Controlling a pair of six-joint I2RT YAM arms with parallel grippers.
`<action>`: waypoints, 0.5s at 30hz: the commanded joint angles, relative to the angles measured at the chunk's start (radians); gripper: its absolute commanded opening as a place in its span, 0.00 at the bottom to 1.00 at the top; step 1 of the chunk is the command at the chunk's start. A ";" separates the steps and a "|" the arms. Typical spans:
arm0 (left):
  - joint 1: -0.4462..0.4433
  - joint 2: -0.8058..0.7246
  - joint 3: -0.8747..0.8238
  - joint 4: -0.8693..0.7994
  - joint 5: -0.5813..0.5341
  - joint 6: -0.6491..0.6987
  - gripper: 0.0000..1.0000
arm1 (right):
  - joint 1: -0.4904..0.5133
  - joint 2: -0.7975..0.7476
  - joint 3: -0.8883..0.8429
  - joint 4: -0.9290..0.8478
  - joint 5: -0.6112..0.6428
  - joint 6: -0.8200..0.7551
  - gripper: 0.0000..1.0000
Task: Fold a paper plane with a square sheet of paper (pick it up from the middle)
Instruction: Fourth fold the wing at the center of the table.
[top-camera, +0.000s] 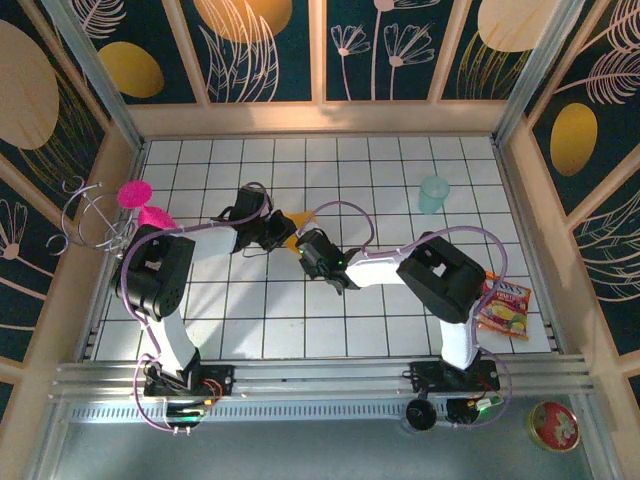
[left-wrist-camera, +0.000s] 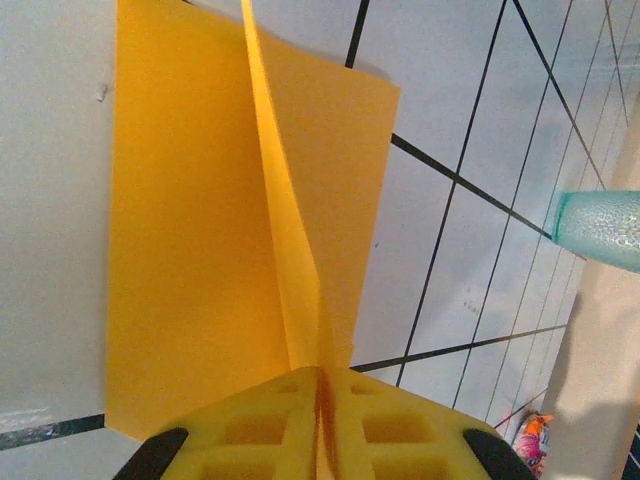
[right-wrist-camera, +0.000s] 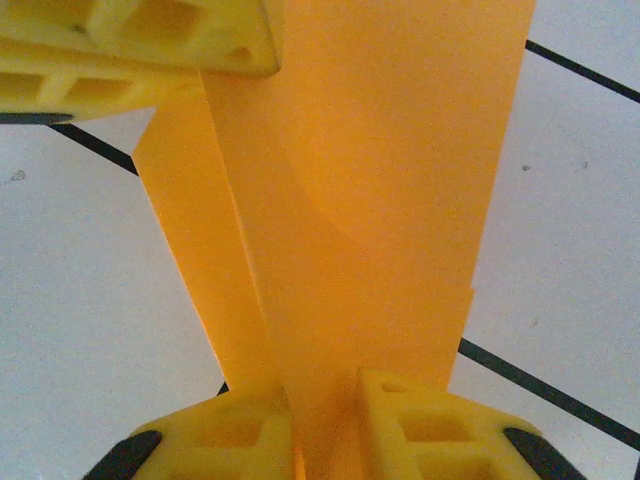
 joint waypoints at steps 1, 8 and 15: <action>0.001 0.008 0.028 -0.024 -0.005 0.015 0.11 | 0.010 -0.048 -0.023 0.033 0.026 -0.029 0.19; 0.004 0.022 0.029 -0.037 -0.011 0.026 0.14 | 0.011 -0.069 -0.052 0.058 0.023 -0.047 0.13; 0.009 0.043 0.063 -0.043 -0.007 0.035 0.17 | 0.010 -0.080 -0.073 0.078 0.009 -0.066 0.10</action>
